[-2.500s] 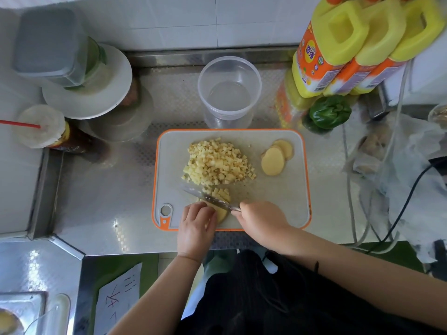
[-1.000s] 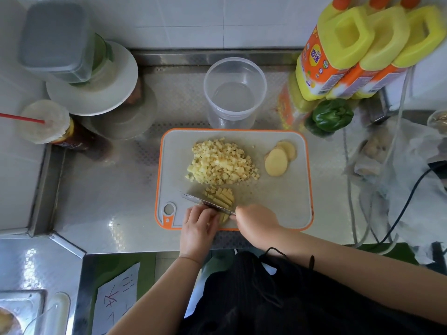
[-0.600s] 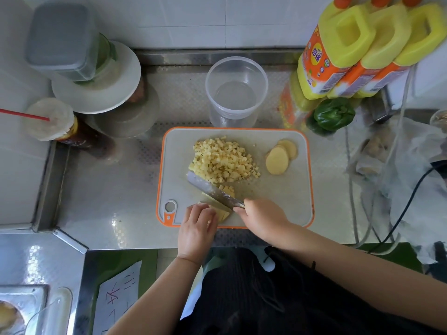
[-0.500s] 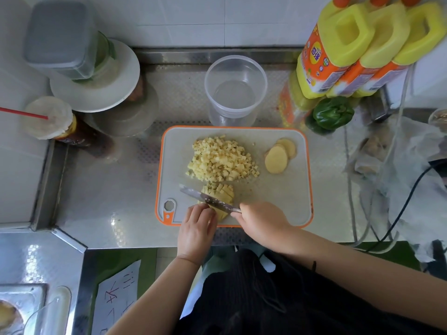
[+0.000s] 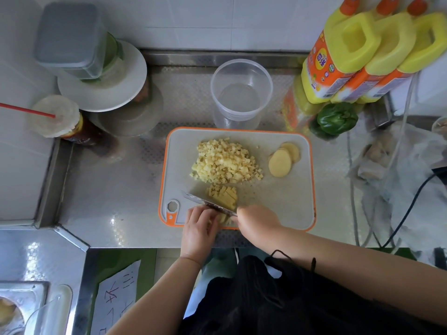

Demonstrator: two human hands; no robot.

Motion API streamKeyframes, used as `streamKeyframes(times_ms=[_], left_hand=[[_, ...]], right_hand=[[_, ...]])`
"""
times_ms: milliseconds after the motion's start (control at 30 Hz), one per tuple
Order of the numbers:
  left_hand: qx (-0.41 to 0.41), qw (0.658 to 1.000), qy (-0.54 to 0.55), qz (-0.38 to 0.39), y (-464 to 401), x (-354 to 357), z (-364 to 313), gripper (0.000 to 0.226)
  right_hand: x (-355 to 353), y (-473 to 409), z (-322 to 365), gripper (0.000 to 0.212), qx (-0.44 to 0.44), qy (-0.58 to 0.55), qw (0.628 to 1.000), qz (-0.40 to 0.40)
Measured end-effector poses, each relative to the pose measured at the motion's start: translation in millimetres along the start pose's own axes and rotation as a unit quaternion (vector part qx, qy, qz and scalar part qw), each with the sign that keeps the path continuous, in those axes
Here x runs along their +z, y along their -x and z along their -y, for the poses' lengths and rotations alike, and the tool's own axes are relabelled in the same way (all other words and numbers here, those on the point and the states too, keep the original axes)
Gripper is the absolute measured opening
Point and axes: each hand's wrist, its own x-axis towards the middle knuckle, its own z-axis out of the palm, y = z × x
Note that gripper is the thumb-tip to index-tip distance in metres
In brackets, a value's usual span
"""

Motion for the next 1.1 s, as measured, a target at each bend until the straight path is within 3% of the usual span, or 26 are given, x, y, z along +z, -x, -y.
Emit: streamKeyframes(times_ms=[300, 467, 700, 1100], left_hand=[[0.03, 0.999, -0.015, -0.01, -2, -3, -4, 0.022], [0.055, 0.997, -0.041, -0.028, 0, -8, -2, 0.022], [0.062, 0.997, -0.048, -0.012, 2, -6, 1, 0.023], [0.059, 0.998, -0.02, -0.03, 2, -2, 2, 0.021]], right_hand=[[-4, -2, -12, 0.039, 0.038, -0.126, 0.991, -0.005], [-10, 9, -9, 0.047, 0.014, -0.043, 0.997, -0.056], [-11, 15, -1, 0.036, -0.033, -0.018, 0.998, -0.052], [10, -3, 6, 0.017, -0.002, -0.013, 1.0, -0.025]])
